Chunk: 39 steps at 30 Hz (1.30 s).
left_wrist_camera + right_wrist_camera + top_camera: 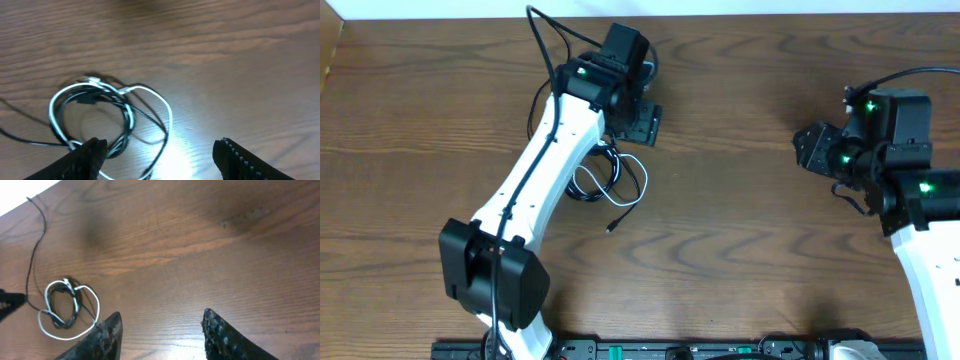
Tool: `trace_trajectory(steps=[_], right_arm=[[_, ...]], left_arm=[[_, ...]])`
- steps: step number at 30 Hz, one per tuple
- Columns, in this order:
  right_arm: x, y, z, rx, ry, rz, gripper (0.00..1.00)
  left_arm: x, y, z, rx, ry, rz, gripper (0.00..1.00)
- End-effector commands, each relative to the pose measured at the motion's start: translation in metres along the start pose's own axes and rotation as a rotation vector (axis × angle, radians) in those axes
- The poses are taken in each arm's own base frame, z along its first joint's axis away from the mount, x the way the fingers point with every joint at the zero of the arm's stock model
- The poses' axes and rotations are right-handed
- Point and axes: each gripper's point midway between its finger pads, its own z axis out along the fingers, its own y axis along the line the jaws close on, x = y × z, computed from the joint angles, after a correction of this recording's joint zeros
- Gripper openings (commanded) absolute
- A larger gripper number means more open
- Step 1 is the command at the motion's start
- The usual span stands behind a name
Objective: Untangle cables
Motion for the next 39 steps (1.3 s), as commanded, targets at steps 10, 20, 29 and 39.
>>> trace_trajectory(steps=[10,20,29,39], right_arm=[[0.017,-0.018,0.029,0.075,0.126,0.016,0.46],[0.019,-0.019,0.03,0.081,0.138,0.018,0.48],[0.023,-0.021,0.03,0.087,0.151,0.016,0.49],[0.024,-0.02,0.03,0.083,0.155,0.018,0.53]], left_arm=[[0.044,0.035,0.049,-0.141,0.154,-0.036,0.67],[0.057,0.058,0.066,-0.262,0.154,-0.067,0.66],[0.059,0.066,0.076,-0.276,0.15,-0.112,0.64],[0.085,0.08,0.101,-0.302,0.237,-0.164,0.62]])
